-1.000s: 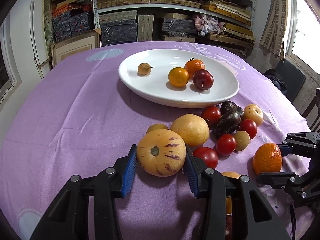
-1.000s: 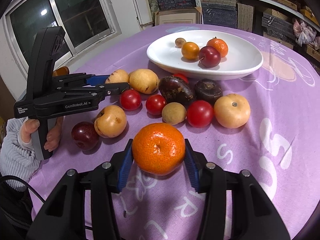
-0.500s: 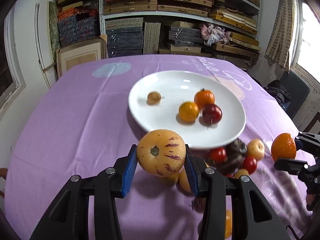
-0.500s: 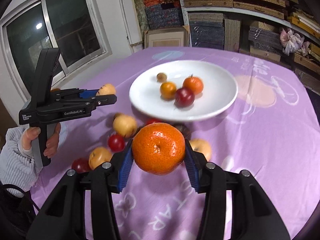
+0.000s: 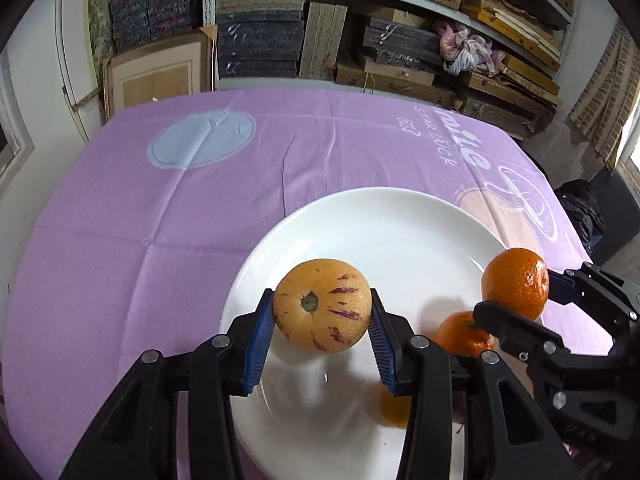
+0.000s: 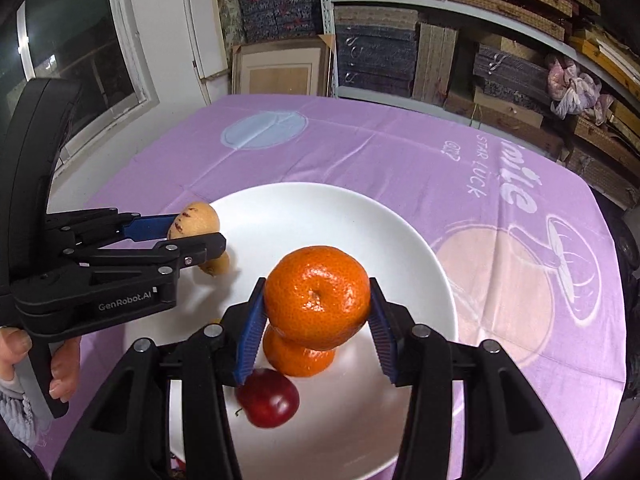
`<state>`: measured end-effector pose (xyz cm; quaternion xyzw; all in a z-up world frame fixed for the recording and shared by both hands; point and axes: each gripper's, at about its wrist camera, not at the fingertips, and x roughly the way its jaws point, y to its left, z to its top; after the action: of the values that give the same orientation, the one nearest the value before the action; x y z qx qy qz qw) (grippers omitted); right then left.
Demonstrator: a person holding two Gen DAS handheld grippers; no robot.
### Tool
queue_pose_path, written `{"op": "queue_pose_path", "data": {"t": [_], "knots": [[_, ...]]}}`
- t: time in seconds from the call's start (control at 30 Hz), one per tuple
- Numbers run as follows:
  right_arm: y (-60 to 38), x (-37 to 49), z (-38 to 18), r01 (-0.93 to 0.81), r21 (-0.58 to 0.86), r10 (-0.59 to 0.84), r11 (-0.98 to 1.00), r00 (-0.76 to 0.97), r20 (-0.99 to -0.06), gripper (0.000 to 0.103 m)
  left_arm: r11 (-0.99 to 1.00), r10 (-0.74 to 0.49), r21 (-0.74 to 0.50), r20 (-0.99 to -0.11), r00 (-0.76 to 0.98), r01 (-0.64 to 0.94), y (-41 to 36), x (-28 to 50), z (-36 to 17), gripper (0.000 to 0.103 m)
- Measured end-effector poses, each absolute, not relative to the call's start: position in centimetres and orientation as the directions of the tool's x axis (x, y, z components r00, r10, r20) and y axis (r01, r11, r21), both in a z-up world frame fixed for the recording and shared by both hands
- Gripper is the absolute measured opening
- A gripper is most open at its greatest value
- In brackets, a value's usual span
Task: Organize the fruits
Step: 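Place the orange and pepino melon on the white plate, open both tools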
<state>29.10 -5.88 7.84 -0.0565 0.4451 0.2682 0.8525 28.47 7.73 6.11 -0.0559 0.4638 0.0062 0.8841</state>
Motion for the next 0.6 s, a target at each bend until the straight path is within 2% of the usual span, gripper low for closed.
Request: {"op": "queue_pose_path", "data": {"t": [0.3,0.37,0.4,0.5,0.57,0.6], "knots": [[-3.6,31.0,5.1,-0.528,0.101,0.352,0.843,0.4,-0.846,0.048,0.994,-0.018,-0.07,-0.845,0.534,-0.078,7.4,30.4,4.8,0.046],[-4.1,30.5,5.8,-0.518,0.111,0.368,0.848,0.424,-0.828,0.054,0.994,-0.021,-0.078,-0.836,0.549,-0.081,7.5,29.7,5.2,0.046],[-4.6,30.1,6.5,-0.511,0.117,0.377,0.852,0.442,-0.814,0.061,0.993,-0.016,-0.078,-0.824,0.566,-0.084,7.7,29.1,5.7,0.046],[-6.9,27.6,9.5,-0.506,0.145,0.428,0.85,0.503,-0.751,0.064,0.991,-0.029,-0.104,-0.778,0.628,-0.083,8.6,26.3,8.3,0.047],[-8.8,25.0,11.6,-0.501,0.16,0.455,0.851,0.549,-0.701,0.072,0.988,-0.052,-0.134,-0.752,0.657,-0.076,9.2,23.7,9.9,0.053],[-9.8,23.2,12.6,-0.501,0.167,0.47,0.849,0.575,-0.67,0.081,0.987,-0.055,-0.141,-0.738,0.673,-0.073,9.4,22.0,10.6,0.056]]}}
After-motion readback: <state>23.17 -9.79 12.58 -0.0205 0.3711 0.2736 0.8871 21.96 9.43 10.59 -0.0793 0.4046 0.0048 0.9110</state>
